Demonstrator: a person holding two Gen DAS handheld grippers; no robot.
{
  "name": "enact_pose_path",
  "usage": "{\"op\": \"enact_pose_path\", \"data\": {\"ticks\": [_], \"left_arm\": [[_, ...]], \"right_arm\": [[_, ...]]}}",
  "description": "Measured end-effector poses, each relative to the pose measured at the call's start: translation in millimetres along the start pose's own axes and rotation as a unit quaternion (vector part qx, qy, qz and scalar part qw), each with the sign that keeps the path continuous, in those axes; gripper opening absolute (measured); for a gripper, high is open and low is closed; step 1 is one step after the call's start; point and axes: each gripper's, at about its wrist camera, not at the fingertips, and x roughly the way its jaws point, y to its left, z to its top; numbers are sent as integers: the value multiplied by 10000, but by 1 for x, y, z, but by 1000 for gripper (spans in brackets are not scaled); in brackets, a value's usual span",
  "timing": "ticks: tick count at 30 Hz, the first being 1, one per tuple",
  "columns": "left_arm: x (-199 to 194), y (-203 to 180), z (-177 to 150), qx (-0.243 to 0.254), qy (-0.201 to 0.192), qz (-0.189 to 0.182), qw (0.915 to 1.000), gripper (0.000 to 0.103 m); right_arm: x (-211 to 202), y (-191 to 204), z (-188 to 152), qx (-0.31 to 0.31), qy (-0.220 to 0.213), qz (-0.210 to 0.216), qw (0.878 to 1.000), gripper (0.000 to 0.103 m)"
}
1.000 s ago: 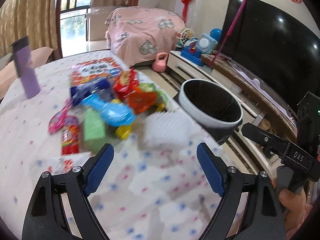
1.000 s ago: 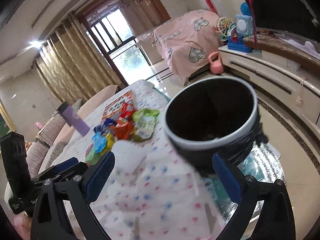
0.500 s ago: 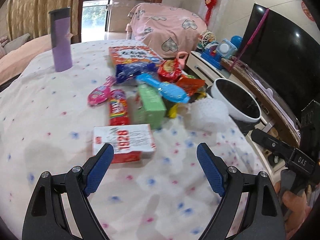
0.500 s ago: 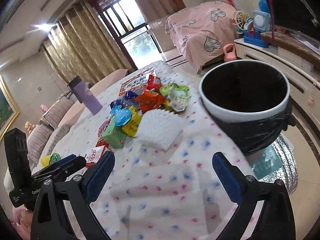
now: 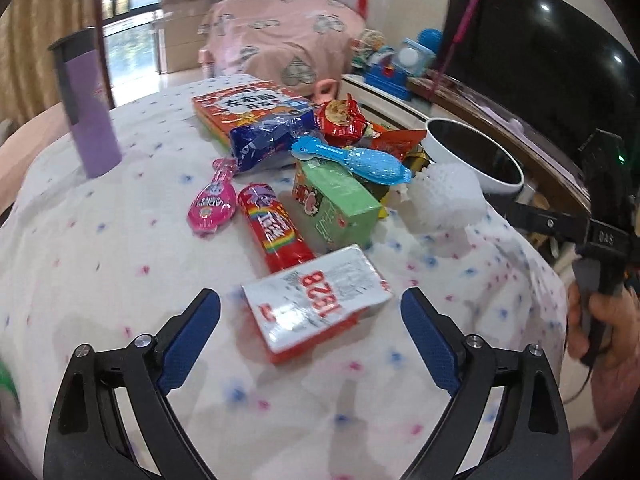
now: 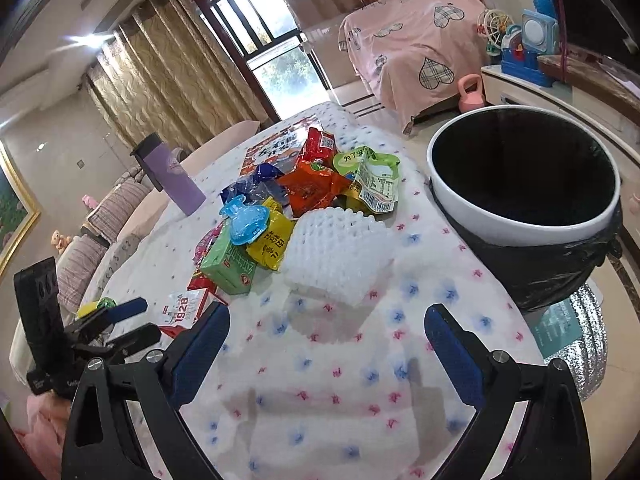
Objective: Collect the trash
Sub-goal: 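Grasp the white-red milk carton with the left tool while the right tool grasps the white foam net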
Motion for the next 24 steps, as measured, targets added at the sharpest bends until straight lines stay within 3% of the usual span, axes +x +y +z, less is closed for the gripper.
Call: {"op": "enact_pose_path", "data": {"ticks": [9,16,18,19,20,21,22,24], "left_arm": [[34,10,8,490,397,-716,9954,95],[34,-22,-4,901,492,-821,9913,95],[29,-31,-10,902,481,-852,9911,92],[27,-34,-12,897,483,-883,9909,89],[25,-40,-15,891,536,-913,9904,77],[24,-45,-18,899,596,-927,9898,67],[22,-49,-20,917,628,-927,9895,65],[19,-61,-23,980,641,-816,9898,66]], "right_arm": [[23,-3,9,76,191,48,9998,99],[42,-7,21,184,277,122,9994,96],[44,-8,21,170,286,96,9994,80],[46,-8,21,136,306,71,9994,60],[47,-7,20,98,341,26,9994,49],[47,-7,19,65,350,-1,9994,46],[46,-6,18,41,344,-2,9994,37],[42,-5,14,-41,322,-27,9995,33]]}}
